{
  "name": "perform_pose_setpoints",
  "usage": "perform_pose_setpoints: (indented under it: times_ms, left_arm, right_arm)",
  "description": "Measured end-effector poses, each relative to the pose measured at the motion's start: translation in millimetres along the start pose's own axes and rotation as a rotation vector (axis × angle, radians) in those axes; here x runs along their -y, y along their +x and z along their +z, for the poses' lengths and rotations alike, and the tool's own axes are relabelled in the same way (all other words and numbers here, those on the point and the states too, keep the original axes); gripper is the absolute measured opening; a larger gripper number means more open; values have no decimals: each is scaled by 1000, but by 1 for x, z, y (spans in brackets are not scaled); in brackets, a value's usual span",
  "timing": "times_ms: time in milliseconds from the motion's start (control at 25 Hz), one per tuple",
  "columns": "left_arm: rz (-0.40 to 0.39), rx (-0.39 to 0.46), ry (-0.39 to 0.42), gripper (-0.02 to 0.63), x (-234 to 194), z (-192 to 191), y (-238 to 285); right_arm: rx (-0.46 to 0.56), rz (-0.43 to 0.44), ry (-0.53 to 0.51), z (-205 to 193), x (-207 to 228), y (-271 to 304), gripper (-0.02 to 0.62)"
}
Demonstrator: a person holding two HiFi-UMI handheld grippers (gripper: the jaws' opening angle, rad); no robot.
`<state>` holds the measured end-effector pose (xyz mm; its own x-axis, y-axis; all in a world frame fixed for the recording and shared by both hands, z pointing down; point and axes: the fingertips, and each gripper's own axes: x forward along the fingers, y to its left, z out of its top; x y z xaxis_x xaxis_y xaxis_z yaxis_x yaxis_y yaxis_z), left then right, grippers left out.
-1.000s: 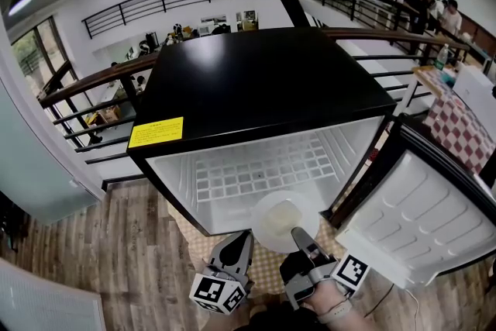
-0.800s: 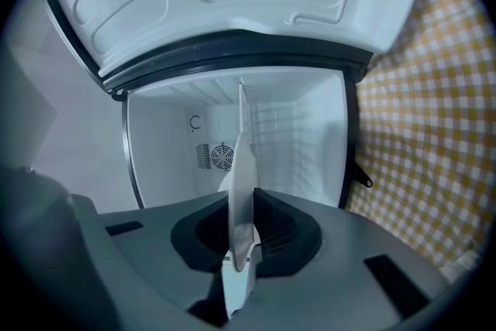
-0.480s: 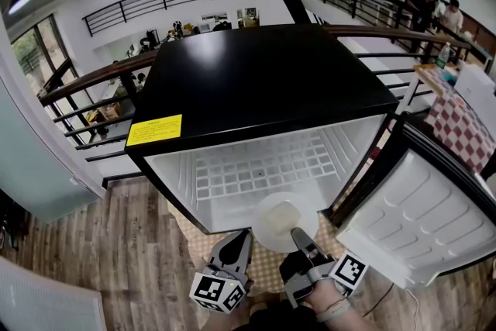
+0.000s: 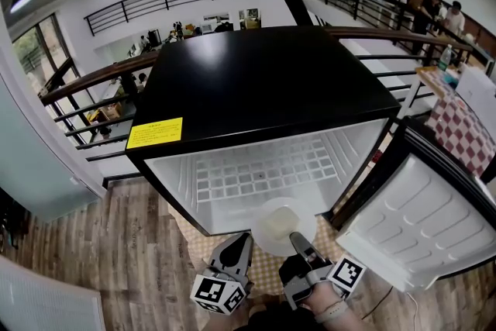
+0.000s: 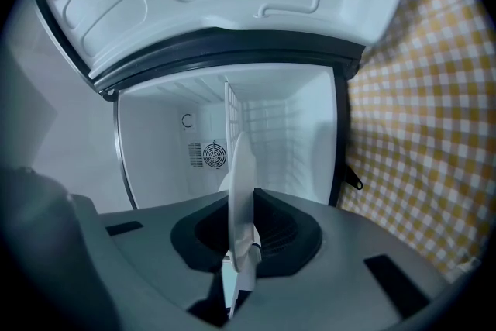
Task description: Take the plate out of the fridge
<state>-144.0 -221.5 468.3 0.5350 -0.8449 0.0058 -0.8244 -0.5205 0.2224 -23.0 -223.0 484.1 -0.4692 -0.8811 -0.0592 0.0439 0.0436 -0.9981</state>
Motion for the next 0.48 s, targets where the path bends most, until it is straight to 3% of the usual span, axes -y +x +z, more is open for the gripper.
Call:
perform_pose_setpoints:
  times_ms: [480]
  left_arm:
    - [11,-10,-8,11,-1,-7,-1]
  right_arm:
    - [5,-5,10,1,11,1,52]
